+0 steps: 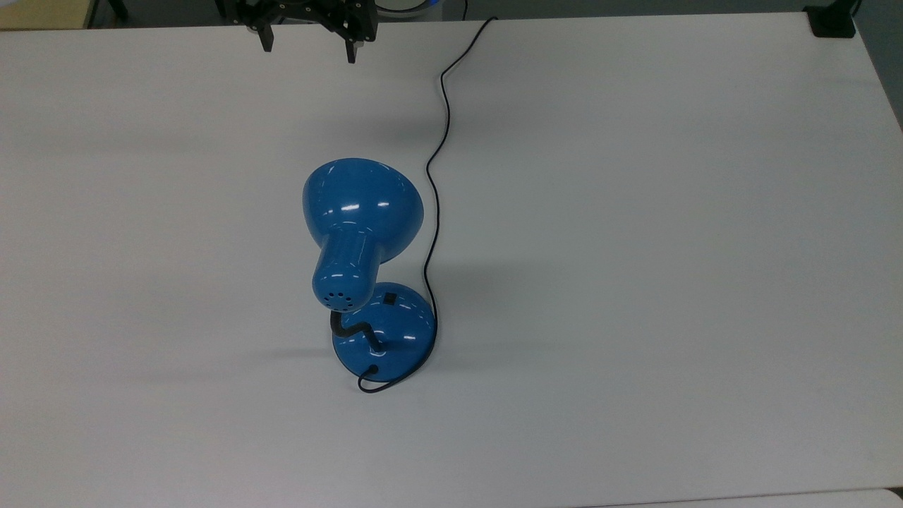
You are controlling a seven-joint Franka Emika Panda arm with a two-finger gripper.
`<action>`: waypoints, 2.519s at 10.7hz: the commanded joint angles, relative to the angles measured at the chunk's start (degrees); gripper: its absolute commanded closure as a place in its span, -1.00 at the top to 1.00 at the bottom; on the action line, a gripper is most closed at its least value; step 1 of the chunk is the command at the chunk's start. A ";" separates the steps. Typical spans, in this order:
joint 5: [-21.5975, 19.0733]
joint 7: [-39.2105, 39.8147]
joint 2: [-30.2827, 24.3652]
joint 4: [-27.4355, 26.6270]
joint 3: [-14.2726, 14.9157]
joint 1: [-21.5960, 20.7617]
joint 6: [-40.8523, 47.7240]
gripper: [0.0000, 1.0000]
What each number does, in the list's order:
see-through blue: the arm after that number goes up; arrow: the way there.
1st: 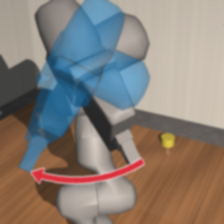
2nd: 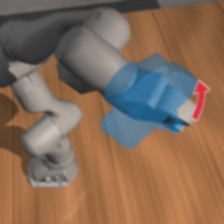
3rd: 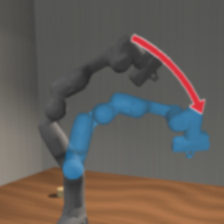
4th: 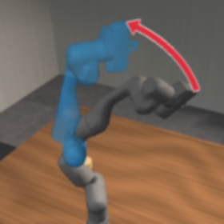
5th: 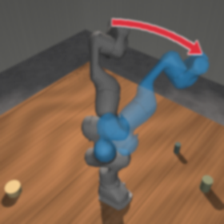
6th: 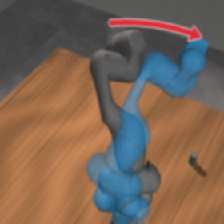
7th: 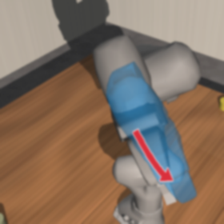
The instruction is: Turn on the lamp
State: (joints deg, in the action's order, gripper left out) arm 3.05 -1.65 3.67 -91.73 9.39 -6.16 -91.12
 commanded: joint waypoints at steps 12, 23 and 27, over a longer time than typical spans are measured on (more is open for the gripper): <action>-8.14 5.25 11.96 -6.19 -0.42 -2.63 -34.44 -1.00; -6.39 -2.75 25.68 -5.39 -0.34 -6.85 -56.61 -1.00; -5.86 -2.48 25.95 -5.39 -0.25 -6.41 -56.88 -1.00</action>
State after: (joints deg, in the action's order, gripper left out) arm -3.85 -2.81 29.25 -97.52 8.65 -12.33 -146.87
